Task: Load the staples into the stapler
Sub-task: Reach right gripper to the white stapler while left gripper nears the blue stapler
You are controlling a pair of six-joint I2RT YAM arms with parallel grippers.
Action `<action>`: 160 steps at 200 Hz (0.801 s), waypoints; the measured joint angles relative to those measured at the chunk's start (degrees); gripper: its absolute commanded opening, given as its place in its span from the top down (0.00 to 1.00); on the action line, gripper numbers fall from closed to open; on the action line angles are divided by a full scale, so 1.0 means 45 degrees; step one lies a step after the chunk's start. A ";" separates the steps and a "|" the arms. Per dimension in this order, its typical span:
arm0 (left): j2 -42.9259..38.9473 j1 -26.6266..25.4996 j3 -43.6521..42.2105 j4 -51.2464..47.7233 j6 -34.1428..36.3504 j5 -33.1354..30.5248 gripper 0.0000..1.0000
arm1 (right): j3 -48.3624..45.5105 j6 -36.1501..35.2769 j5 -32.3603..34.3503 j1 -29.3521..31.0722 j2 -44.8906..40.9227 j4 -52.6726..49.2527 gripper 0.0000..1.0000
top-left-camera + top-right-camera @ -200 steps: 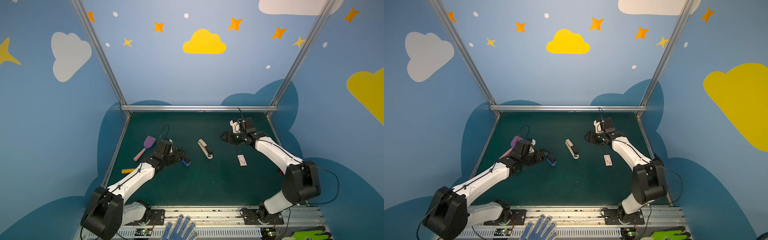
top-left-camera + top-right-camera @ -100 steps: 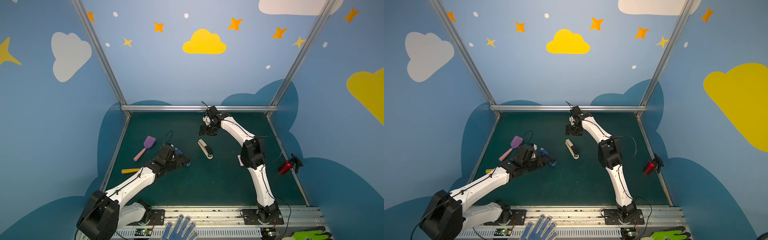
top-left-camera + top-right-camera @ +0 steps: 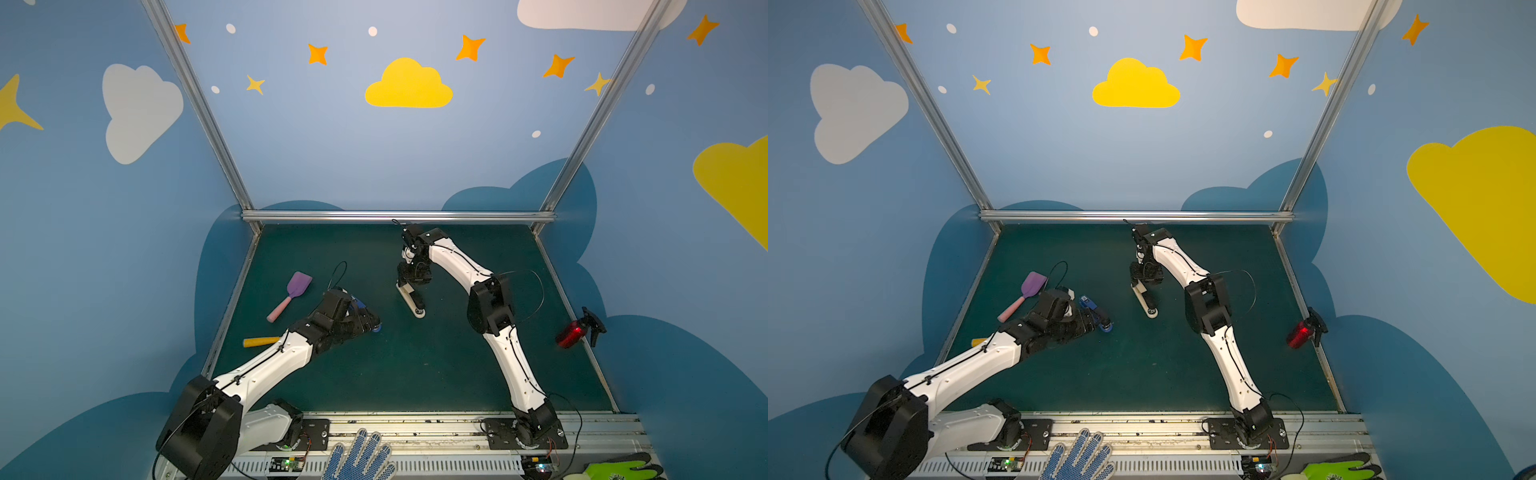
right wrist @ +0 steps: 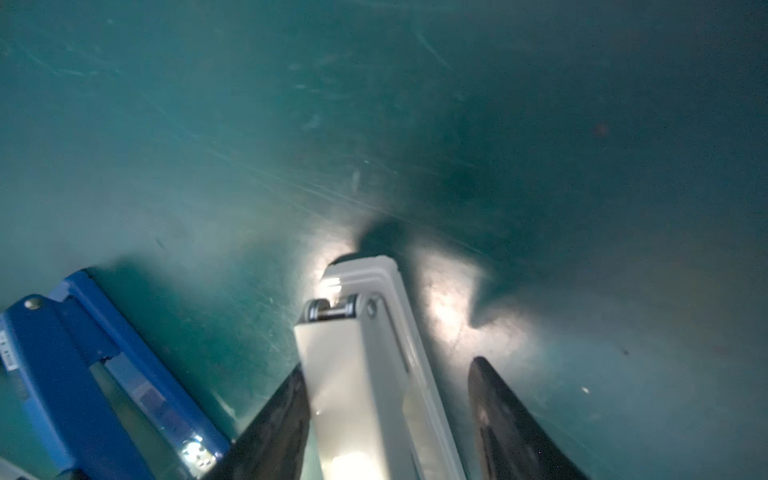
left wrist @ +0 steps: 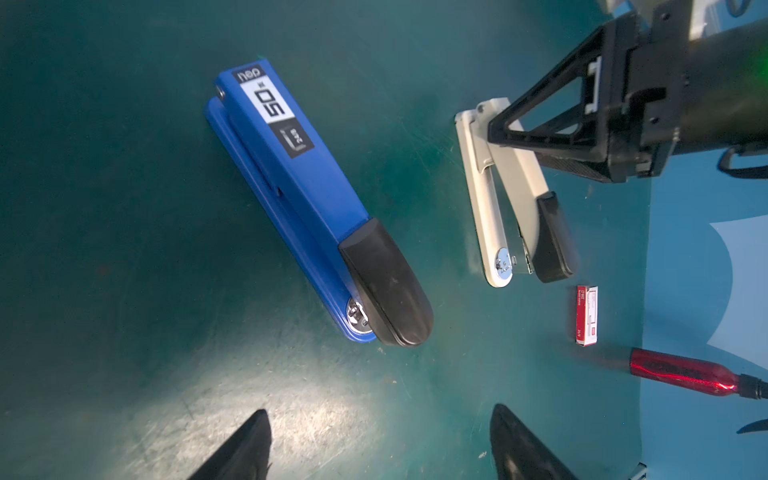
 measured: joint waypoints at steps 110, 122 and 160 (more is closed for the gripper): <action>0.2074 -0.1239 0.2161 0.0199 0.0670 0.0845 0.20 | -0.7664 0.1583 0.0321 -0.1627 -0.4799 0.1409 0.45; 0.2356 -0.1379 0.2472 0.0204 0.0821 0.0933 0.20 | -0.8364 0.1787 0.0131 -0.1564 -0.5411 0.1661 0.44; 0.2939 -0.1700 0.2973 0.0223 0.1137 0.1151 0.20 | -0.9636 0.1972 0.0097 -0.1520 -0.6674 0.2152 0.34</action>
